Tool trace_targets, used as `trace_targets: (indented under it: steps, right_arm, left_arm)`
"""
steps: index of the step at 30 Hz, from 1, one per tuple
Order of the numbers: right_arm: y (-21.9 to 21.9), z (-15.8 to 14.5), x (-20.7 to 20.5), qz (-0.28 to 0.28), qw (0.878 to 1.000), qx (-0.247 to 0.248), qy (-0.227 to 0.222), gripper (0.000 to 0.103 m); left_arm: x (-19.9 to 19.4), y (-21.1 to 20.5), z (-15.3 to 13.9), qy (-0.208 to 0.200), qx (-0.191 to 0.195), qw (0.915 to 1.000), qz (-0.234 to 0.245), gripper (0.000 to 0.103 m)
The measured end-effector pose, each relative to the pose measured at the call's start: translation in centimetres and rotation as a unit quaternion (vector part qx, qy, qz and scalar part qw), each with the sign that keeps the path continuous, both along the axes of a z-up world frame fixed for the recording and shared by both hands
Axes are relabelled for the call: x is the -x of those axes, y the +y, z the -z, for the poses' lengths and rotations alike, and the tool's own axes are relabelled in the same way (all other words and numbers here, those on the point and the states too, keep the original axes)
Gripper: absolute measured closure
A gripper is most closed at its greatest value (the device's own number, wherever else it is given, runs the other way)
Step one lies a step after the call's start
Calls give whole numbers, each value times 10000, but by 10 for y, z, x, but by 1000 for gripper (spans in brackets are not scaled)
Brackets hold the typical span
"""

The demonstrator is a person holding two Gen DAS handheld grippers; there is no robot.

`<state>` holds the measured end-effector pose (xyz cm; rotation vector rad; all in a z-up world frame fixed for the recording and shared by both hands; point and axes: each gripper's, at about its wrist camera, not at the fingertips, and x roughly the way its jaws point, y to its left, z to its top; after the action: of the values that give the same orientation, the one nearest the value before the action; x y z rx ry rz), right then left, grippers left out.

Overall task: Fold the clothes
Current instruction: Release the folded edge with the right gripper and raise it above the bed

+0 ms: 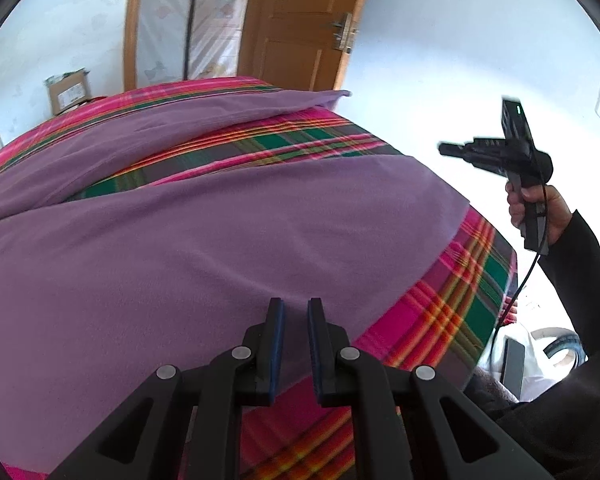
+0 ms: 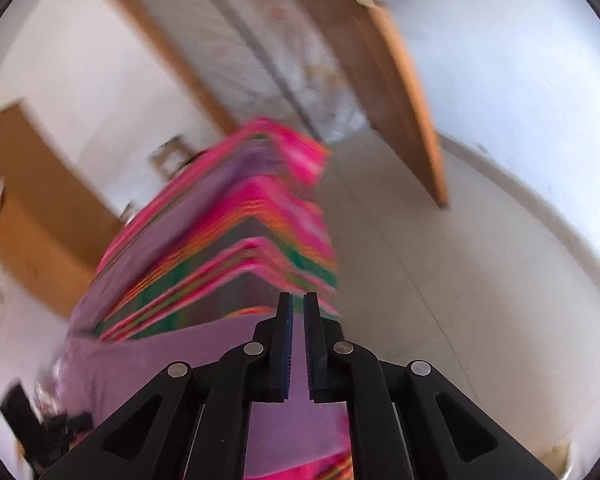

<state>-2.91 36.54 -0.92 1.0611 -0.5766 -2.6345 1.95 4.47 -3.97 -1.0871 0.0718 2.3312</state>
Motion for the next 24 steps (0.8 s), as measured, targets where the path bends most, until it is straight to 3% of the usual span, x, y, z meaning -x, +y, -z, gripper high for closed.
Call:
trace_targets:
  steps: [2,5,11,14,18,21,24]
  right_arm:
    - [-37,-8,-4,-501,9984,-227,136,87]
    - [-92,-6,-18,-1310,9899,-473,248,86]
    - [-171,17,-63,-2705,9528,-1300,457,88]
    - [-187,27,-78,-2932,9375,-1769,614,88]
    - [-186,29,-92,-3099,9257,-2063,665,88]
    - [-183,27,-96,-3125,9244,-2111,563,88]
    - [-186,17,-89,-2916,9341,-1971,596,88]
  left_arm:
    - [-3,6,0,17,-3,10000,81,92]
    - [-8,12,0,63,39,9998,189,91]
    - [-11,10,-1,61,3,9998,176,91]
    - [-10,7,-3,115,-4,9999,83,91]
    - [-5,-6,-7,244,-44,9991,-354,91]
    - [2,-24,-7,252,-120,9965,-784,91]
    - [7,-38,-4,179,-175,9944,-1023,91]
